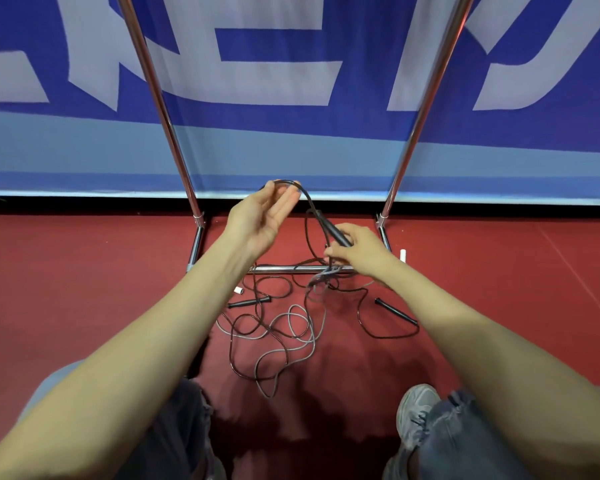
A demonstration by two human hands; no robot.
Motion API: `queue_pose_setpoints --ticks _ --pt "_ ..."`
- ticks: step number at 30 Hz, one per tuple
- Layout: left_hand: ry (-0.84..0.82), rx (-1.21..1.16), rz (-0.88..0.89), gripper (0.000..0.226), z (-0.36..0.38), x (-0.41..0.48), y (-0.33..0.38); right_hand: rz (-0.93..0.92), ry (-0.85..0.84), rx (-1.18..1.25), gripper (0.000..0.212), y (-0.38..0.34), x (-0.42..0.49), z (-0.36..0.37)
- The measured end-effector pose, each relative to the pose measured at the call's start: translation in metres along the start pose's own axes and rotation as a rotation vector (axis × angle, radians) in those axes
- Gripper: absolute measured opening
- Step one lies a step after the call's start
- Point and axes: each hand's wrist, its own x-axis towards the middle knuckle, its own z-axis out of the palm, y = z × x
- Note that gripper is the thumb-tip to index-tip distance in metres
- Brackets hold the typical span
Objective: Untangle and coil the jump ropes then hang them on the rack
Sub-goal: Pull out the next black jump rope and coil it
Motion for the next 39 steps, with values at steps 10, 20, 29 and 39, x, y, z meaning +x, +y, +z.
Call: queue_pose_setpoints --ticks 10,20,29,39 --pt "-0.439 1.339 0.005 0.039 -0.034 -0.007 -0.067 -0.060 0.122 0.525 0.030 -0.047 -0.008 -0.017" --pt "-0.343 1.826 0.421 0.035 -0.035 -0.001 -0.064 -0.023 0.218 0.617 0.034 -0.050 -0.011 -0.025" --pt "-0.227 1.132 0.431 0.007 -0.014 -0.008 -0.045 0.010 0.128 0.669 0.028 -0.049 -0.007 -0.020" --pt "0.021 0.017 0.196 0.019 0.008 -0.004 0.014 0.094 -0.147 0.051 0.022 -0.010 -0.012 0.004"
